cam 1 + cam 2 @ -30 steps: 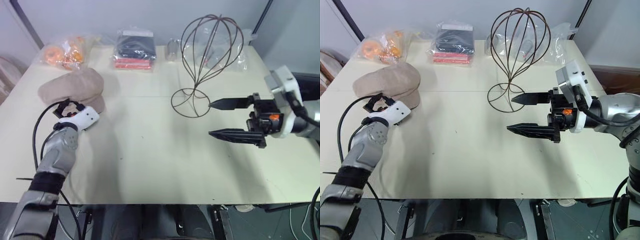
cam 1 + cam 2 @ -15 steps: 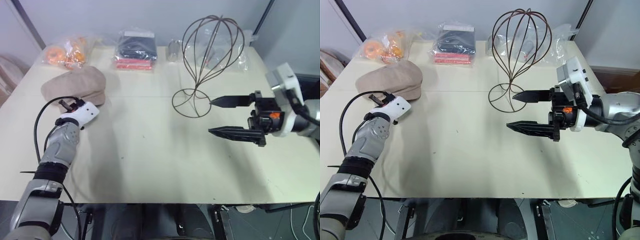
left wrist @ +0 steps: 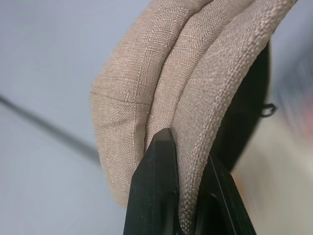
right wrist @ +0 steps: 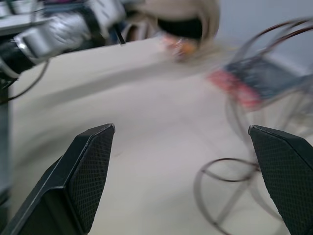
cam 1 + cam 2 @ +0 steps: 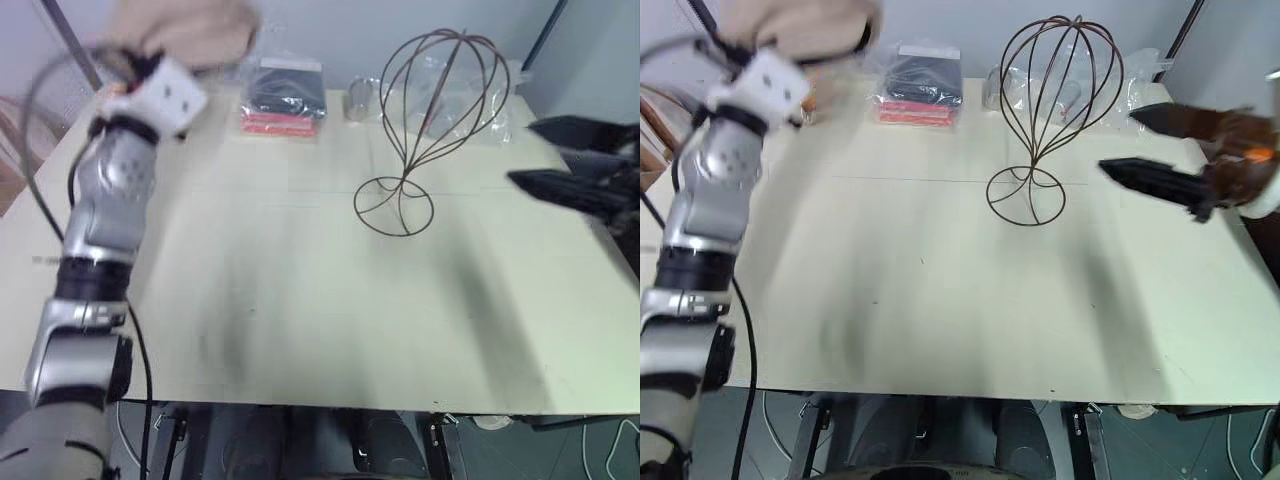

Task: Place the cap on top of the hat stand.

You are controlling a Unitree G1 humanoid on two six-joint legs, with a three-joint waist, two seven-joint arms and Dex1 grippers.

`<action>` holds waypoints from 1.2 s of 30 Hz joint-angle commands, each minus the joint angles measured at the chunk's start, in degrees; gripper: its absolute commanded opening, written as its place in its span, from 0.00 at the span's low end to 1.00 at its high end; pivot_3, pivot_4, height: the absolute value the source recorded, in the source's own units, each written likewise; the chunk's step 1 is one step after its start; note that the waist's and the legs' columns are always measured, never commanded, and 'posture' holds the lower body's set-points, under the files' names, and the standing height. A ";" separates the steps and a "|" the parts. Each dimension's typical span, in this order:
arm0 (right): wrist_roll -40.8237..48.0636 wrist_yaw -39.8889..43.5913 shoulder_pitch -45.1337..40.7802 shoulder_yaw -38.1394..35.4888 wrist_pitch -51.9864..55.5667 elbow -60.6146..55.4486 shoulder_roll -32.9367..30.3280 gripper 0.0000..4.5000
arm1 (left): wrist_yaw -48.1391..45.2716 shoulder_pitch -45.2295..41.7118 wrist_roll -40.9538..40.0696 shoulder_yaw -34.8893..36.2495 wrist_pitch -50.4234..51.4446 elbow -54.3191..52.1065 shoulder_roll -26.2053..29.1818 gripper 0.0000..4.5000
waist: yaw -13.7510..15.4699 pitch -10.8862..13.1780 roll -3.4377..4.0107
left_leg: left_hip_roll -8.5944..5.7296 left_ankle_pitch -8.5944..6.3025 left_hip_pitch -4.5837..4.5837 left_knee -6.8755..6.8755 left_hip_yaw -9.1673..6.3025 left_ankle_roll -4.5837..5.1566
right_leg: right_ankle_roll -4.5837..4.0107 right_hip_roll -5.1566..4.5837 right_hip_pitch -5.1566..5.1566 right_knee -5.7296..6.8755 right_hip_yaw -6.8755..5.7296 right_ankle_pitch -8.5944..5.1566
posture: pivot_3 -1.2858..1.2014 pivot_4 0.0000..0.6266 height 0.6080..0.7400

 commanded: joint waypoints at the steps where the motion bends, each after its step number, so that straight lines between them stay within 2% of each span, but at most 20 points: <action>1: 2.14 -0.36 1.54 -8.53 2.10 0.80 -1.69 1.00 | -2.92 -5.72 -2.23 -3.51 -7.81 -2.15 -4.02 0.02 | -0.32 -0.02 0.04 | -0.02 -0.01 0.00 0.00 0.03 0.02 | 0.00 -0.01 0.00 -0.03 0.02 0.00 | 0.52 0.24 1.00; 5: 4.80 -2.64 3.53 -13.29 4.48 -1.12 -0.97 1.00 | -4.09 -11.97 -1.67 -8.05 -14.75 0.98 -11.07 0.02 | -0.53 -0.02 0.04 | -0.03 -0.02 0.04 -0.01 0.06 0.04 | 0.01 0.02 0.00 0.02 0.04 0.00 | 0.52 0.24 1.00; 8: 6.35 -4.87 4.98 -14.43 5.02 -3.57 0.23 1.00 | -3.34 -13.59 2.53 -12.08 -18.03 6.07 -13.76 0.02 | -1.00 -0.02 0.08 | -0.02 -0.02 0.15 -0.04 0.13 0.04 | 0.01 0.06 -0.01 0.07 0.13 0.00 | 0.52 0.24 1.00; 11: 8.09 -6.60 6.54 -15.66 5.41 -5.60 1.10 1.00 | -2.37 -12.77 5.79 -14.22 -20.35 7.85 -13.65 0.02 | -1.80 -0.03 0.11 | 0.00 -0.02 0.24 -0.15 0.18 0.04 | 0.02 0.09 -0.01 0.09 0.22 -0.01 | 0.52 0.24 1.00; 17: 11.02 -9.98 9.67 -16.15 4.82 -8.23 3.50 1.00 | -4.44 -5.17 8.59 -16.48 -25.78 2.18 -11.60 0.02 | -1.69 -0.03 0.11 | 0.04 -0.02 0.22 -0.16 0.16 0.04 | 0.03 0.10 -0.03 0.10 0.23 -0.01 | 0.52 0.24 1.00; 23: 11.32 -11.91 9.67 -13.27 2.70 -8.16 4.39 1.00 | -2.40 -3.07 13.92 -19.96 -29.23 8.66 -12.09 0.02 | -0.50 -0.03 0.11 | -0.01 -0.02 0.18 0.00 0.15 0.05 | 0.05 0.08 0.02 0.10 0.23 0.01 | 0.52 0.24 1.00; 26: 9.02 -11.71 10.64 -11.26 1.01 -8.59 3.95 1.00 | -2.53 -2.95 13.36 -19.68 -29.04 10.75 -12.82 0.23 | -0.43 -0.03 0.11 | -0.02 -0.02 0.16 0.00 0.15 0.06 | 0.05 0.08 0.03 0.09 0.23 0.01 | 0.52 0.24 1.00; 33: 3.86 -12.64 12.43 -7.89 -2.70 -10.91 3.37 1.00 | -4.13 -0.79 11.10 -18.42 -29.03 7.96 -12.96 0.98 | -0.58 -0.03 0.11 | -0.02 -0.02 0.17 -0.01 0.14 0.06 | 0.05 0.09 0.02 0.10 0.23 0.01 | 0.52 0.24 1.00; 36: -2.01 -13.49 15.45 -5.06 -4.87 -13.50 2.86 1.00 | -6.97 2.41 7.55 -16.79 -29.78 3.12 -11.00 0.98 | -0.58 -0.03 0.11 | 0.00 -0.02 0.17 -0.02 0.14 0.06 | 0.06 0.10 0.01 0.10 0.22 0.01 | 0.52 0.24 1.00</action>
